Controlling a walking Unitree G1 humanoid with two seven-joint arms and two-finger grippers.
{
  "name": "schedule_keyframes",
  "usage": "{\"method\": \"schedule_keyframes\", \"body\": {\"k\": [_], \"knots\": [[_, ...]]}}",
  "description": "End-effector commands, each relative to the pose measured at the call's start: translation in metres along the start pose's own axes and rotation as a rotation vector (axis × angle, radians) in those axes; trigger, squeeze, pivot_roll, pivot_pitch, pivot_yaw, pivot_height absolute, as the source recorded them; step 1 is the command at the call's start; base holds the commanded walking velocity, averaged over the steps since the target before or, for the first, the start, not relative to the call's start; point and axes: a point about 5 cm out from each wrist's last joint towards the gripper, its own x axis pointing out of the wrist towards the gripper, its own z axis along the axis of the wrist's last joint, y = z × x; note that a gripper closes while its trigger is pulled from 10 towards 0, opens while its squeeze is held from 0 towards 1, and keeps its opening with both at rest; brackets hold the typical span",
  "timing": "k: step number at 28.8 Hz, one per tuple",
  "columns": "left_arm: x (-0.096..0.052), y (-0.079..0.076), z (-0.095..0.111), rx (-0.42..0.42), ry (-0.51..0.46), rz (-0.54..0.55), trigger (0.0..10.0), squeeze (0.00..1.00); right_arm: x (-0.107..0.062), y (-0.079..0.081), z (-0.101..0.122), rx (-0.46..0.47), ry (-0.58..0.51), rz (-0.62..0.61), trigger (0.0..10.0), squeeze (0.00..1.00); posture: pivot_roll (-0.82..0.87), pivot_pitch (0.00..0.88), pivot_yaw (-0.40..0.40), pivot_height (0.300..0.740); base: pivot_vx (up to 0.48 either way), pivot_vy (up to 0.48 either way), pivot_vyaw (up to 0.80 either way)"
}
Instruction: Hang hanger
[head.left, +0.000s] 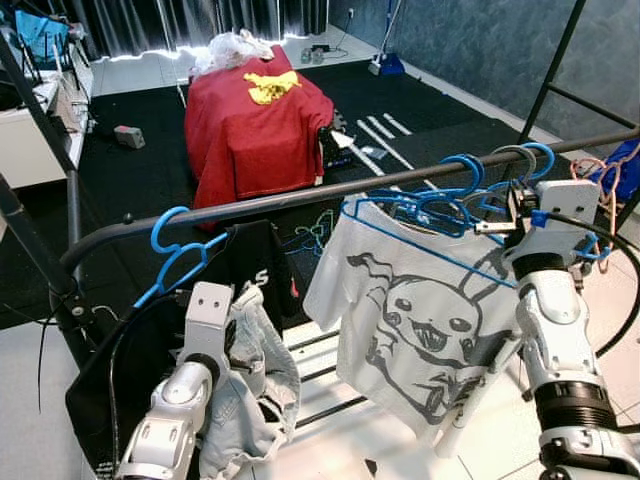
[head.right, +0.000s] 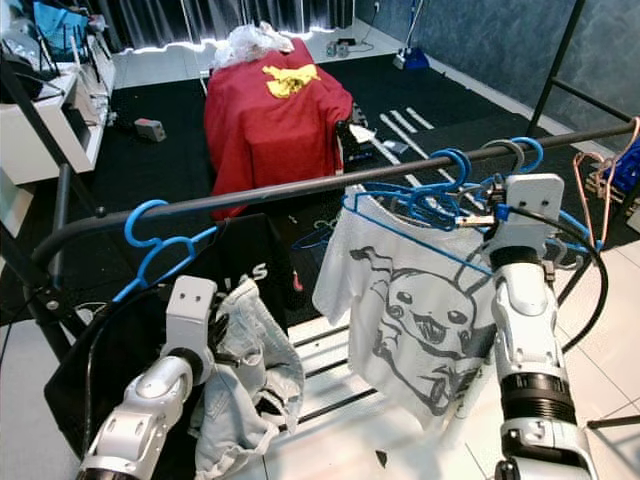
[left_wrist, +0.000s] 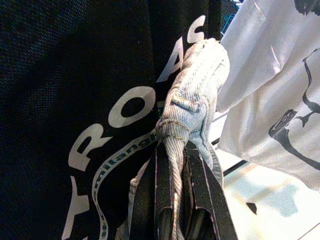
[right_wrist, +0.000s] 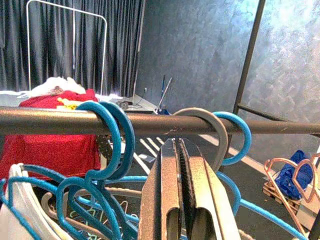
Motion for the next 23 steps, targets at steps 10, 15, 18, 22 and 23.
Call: {"method": "schedule_keyframes", "body": {"k": [10, 15, 18, 22, 23], "knots": [[0.0, 0.005, 0.007, 0.035, -0.02, 0.006, 10.0, 0.0, 0.001, 0.003, -0.004, 0.004, 0.005, 0.012, 10.0, 0.0, 0.04, 0.042, 0.044, 0.74, 0.0, 0.0, 0.0], [0.0, 0.006, 0.008, 0.039, -0.021, 0.005, 10.0, 0.0, 0.001, 0.006, -0.003, 0.025, -0.005, 0.037, 10.0, 1.0, 0.05, 0.031, 0.044, 0.74, 0.0, 0.0, 0.0], [0.0, 0.006, 0.008, 0.04, -0.021, 0.005, 10.0, 0.0, 0.0, 0.008, -0.003, 0.025, -0.009, 0.043, 10.0, 1.0, 0.05, 0.028, 0.044, 0.74, 0.0, 0.0, 0.0], [0.0, 0.006, 0.007, 0.04, -0.02, 0.005, 10.0, 0.0, -0.001, 0.012, -0.006, 0.023, -0.001, 0.041, 10.0, 1.0, 0.05, 0.027, 0.044, 0.74, 0.0, 0.0, 0.0], [0.0, 0.006, 0.007, 0.04, -0.019, 0.005, 10.0, 0.0, -0.002, 0.013, -0.006, 0.024, 0.003, 0.039, 10.0, 0.31, 0.05, 0.025, 0.047, 0.74, 0.0, 0.0, 0.0]]}}
